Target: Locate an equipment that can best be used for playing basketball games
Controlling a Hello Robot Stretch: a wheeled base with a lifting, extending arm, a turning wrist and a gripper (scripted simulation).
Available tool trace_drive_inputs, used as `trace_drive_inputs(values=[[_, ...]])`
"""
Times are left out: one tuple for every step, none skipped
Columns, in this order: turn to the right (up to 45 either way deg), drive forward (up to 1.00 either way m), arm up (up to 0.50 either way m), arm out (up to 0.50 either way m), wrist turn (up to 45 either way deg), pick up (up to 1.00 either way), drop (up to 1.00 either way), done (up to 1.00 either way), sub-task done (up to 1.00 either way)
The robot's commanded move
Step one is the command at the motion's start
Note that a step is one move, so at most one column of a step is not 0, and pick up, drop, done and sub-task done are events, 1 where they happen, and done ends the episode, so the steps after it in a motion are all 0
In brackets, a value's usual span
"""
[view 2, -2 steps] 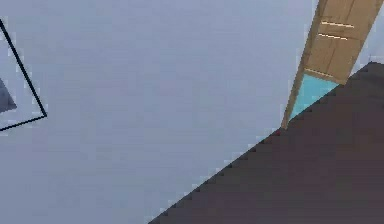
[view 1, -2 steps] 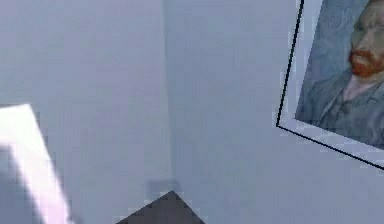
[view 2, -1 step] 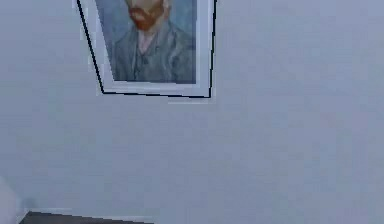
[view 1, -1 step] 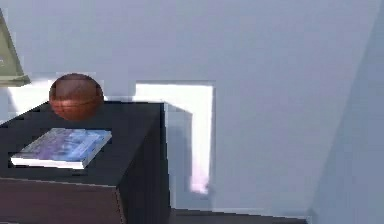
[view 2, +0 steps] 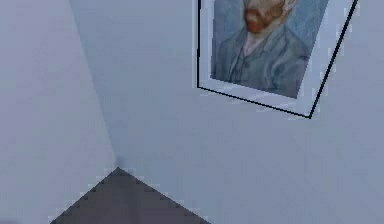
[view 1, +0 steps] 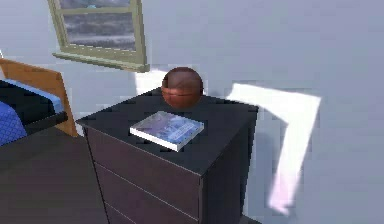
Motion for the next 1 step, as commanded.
trace_drive_inputs(values=[[0.0,0.00,0.00,0.00,0.0,0.00,0.00,1.00,0.00]])
